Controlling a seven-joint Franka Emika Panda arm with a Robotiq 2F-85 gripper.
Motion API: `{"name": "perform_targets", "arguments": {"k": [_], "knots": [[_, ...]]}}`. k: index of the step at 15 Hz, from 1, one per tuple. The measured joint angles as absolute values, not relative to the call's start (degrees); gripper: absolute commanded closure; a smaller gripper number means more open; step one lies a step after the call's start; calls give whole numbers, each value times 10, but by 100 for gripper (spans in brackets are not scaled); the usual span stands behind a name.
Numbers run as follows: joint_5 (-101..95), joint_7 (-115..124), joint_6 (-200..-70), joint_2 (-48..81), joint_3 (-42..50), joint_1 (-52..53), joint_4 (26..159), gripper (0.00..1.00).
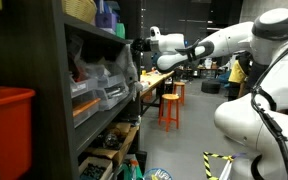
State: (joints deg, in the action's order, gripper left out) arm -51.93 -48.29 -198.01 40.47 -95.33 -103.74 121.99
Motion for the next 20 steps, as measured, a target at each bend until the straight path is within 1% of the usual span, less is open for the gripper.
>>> {"name": "perform_targets", "arguments": {"k": [10, 15, 20], "knots": [[-482, -484, -1978, 420, -959, -1041, 1215, 99], [-436, -454, -1966, 422, -947, -1041, 1160, 99], [-404, -417, -1922, 424, -942, -1037, 1094, 99]]}}
